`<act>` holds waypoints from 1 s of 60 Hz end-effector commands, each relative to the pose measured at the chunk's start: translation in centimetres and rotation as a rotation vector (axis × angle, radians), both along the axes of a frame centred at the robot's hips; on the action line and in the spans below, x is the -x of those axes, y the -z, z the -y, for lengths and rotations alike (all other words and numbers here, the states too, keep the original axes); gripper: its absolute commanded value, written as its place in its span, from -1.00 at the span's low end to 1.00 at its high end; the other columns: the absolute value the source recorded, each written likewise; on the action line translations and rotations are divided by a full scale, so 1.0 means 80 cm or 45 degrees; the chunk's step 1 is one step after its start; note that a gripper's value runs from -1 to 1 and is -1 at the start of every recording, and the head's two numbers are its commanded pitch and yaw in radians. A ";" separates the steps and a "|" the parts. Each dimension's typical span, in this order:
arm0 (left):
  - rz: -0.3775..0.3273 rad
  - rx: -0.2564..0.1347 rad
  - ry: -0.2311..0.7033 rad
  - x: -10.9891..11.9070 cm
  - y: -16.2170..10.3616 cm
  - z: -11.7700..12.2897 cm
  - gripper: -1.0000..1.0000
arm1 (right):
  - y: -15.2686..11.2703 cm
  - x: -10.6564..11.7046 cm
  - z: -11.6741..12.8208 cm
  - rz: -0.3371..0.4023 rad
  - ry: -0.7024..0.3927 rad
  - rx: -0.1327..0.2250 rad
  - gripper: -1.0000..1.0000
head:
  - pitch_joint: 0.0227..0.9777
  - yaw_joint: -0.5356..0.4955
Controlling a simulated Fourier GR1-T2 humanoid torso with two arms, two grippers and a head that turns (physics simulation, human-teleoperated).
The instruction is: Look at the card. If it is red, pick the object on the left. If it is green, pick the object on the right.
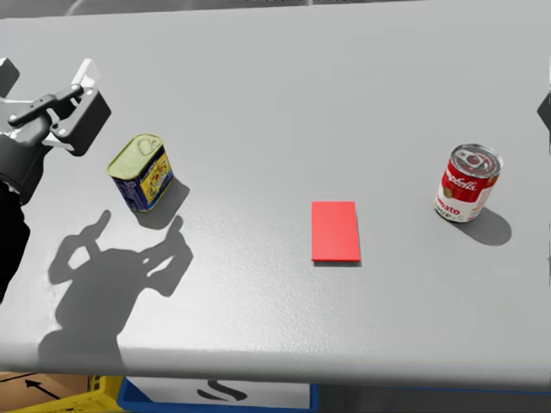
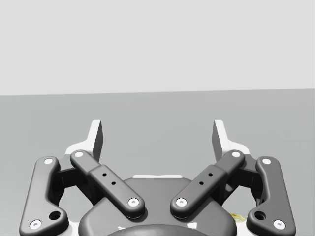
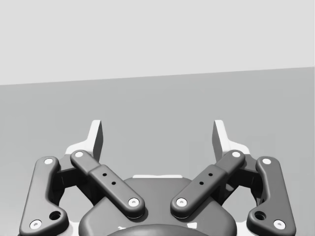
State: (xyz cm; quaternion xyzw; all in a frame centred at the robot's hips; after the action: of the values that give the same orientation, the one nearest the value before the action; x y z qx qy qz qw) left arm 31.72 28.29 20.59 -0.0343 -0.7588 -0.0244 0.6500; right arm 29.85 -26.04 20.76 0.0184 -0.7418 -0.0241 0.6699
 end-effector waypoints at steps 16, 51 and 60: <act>-0.007 -0.005 0.001 0.000 0.003 0.004 -1.00 | 0.001 0.000 -0.003 -0.002 -0.002 -0.004 -1.00 | 0.71 0.57; -0.073 0.062 0.101 0.013 -0.002 0.012 -1.00 | 0.001 0.002 -0.001 0.003 0.012 -0.012 -1.00 | 0.64 0.68; -0.129 0.075 0.226 0.041 -0.011 0.009 -1.00 | 0.001 0.002 -0.002 0.001 0.009 -0.011 -1.00 | 0.63 0.68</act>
State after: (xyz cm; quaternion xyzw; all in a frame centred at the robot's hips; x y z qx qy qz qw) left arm 30.15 27.66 21.17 -0.0907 -0.7358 -0.0397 0.6700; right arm 29.69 -25.89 20.68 0.0188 -0.7423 -0.0297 0.6692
